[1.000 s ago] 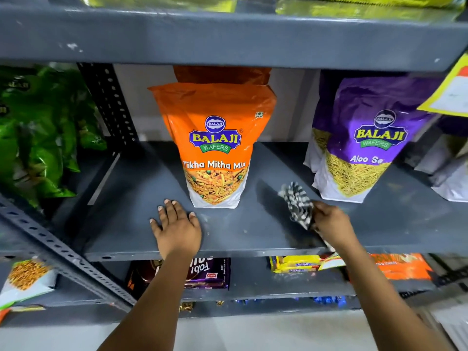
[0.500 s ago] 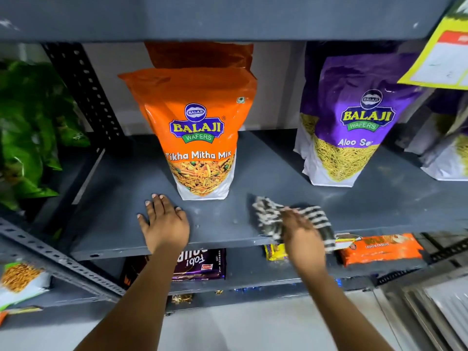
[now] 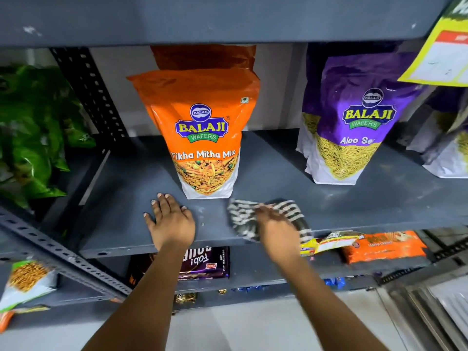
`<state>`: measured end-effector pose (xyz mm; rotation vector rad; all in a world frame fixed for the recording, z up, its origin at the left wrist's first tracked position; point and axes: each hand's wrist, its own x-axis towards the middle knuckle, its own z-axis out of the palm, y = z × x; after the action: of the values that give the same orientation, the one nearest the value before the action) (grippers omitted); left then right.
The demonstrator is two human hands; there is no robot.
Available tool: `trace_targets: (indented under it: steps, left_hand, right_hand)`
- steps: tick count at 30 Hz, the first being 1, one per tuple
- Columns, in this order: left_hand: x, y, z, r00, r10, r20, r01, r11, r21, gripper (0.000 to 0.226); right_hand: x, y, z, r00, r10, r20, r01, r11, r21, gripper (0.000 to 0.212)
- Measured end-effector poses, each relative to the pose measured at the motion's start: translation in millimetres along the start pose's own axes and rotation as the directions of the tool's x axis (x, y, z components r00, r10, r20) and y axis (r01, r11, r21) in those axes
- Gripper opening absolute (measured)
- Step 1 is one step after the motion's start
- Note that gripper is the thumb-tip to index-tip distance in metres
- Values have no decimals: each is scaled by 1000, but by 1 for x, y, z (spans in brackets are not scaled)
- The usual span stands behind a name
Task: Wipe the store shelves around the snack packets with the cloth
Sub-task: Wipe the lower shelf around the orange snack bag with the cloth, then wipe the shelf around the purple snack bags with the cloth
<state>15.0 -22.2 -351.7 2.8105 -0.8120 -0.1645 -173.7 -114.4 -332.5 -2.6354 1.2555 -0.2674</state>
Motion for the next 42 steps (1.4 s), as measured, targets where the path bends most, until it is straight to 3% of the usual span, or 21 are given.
trace_targets:
  steps: [3, 6, 8, 10, 12, 13, 15, 18, 20, 22, 24, 26, 28, 31, 33, 35, 37, 39, 40, 42]
  left_hand:
    - [-1, 1, 0, 1000, -4, 3, 4, 1000, 2, 56]
    - [0, 2, 0, 1000, -13, 2, 13, 1000, 14, 56]
    - [0, 3, 1, 1000, -12, 0, 12, 1000, 16, 56]
    - [-1, 2, 0, 1000, -7, 3, 7, 1000, 14, 56]
    - [-2, 1, -1, 1000, -5, 4, 5, 1000, 17, 56]
    - [-2, 1, -1, 1000, 2, 2, -2, 1000, 20, 56]
    - [-2, 1, -1, 1000, 9, 4, -9, 1000, 14, 56]
    - [-3, 3, -1, 1000, 10, 1, -10, 1000, -2, 56]
    - [-3, 4, 1, 1000, 20, 6, -20, 1000, -3, 55]
    - [-3, 2, 2, 1000, 29, 9, -29, 1000, 7, 54]
    - [-3, 1, 1, 999, 43, -1, -43, 999, 6, 54]
    - [-4, 0, 1, 999, 31, -15, -31, 999, -19, 53]
    - [-13, 3, 5, 999, 9, -34, -11, 998, -57, 54]
    - [-46, 24, 17, 993, 99, -56, -106, 986, -129, 67]
    - [-69, 48, 26, 979, 198, -46, -202, 974, -107, 69]
    - [-84, 82, 30, 956, 292, -35, -294, 953, -73, 69]
    - [-88, 120, 32, 924, 382, -39, -383, 923, -34, 76]
    - [-89, 161, 33, 904, 427, -34, -428, 904, -18, 74]
    - [-88, 182, 34, 904, 428, -24, -428, 903, -28, 69]
    - [-87, 215, 33, 904, 427, 6, -426, 903, -58, 57]
  right_hand:
    - [-1, 78, -24, 955, 287, -81, -292, 954, -63, 27]
    - [2, 97, -41, 865, 489, -110, -488, 872, 42, 26]
    - [10, 59, -31, 892, 446, -72, -442, 895, 66, 27]
    - [5, 5, -10, 988, 157, -15, -156, 987, 23, 27]
    - [-3, -11, 5, 993, -74, -93, 70, 996, -45, 33]
    - [-1, 2, 1, 996, -49, -69, 45, 998, -50, 34]
    - [1, 46, -19, 985, 171, -6, -171, 983, -60, 28]
    - [10, 89, -43, 878, 476, -54, -476, 879, 2, 25]
    - [22, 55, -40, 907, 420, -37, -418, 907, 54, 27]
    - [22, 2, -16, 973, 203, 108, -212, 974, 78, 30]
    - [15, -15, 2, 992, 21, 128, -30, 997, 66, 32]
    - [12, 23, 4, 996, 78, 36, -78, 997, 7, 30]
    - [5, 83, -13, 963, 267, -28, -268, 963, -42, 29]
    - [-9, 164, -50, 829, 541, -141, -542, 840, 36, 26]
    - [-5, 182, -59, 773, 613, -164, -608, 789, 86, 25]
    - [4, 159, -53, 825, 542, -160, -535, 840, 87, 26]
    - [3, 124, -33, 952, 272, -144, -275, 961, -7, 29]
    - [-8, 133, -20, 978, 104, -178, -113, 993, -36, 36]
    - [-8, 153, -32, 979, 116, -170, -117, 993, 3, 36]
    - [-9, 202, -53, 943, 288, -169, -287, 958, 29, 29]
